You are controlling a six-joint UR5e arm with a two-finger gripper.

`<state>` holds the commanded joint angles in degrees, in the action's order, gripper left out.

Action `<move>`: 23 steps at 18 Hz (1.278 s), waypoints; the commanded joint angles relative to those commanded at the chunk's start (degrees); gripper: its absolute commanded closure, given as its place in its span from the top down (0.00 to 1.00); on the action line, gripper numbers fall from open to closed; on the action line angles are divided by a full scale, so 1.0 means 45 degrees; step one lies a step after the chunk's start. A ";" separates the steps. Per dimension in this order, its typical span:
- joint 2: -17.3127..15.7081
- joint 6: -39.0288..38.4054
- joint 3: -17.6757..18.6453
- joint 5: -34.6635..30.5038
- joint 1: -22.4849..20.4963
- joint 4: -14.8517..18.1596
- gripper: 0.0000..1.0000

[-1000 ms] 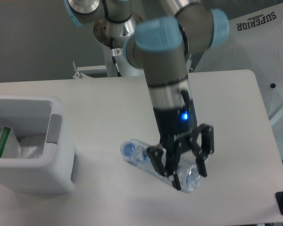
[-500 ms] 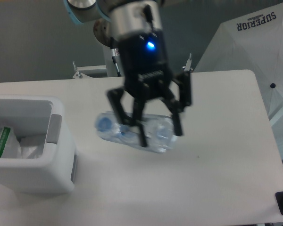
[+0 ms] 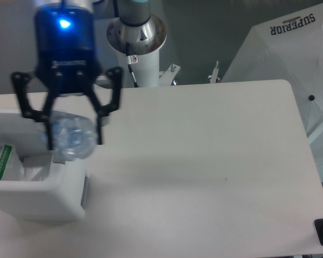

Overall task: Place the trash in the trash can
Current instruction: 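Lower the held bottle into the white trash bin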

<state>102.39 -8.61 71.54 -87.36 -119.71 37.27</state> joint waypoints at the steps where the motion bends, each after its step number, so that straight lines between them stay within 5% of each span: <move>1: 0.0000 0.0000 0.0058 0.0000 0.0136 0.0000 0.65; 11: 0.0039 0.0156 0.1444 0.0000 0.0763 -0.0020 0.65; 23: 0.0664 0.0234 0.1484 -0.0020 0.0938 -0.0020 0.65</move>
<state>105.38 -7.56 78.22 -87.45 -115.49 37.18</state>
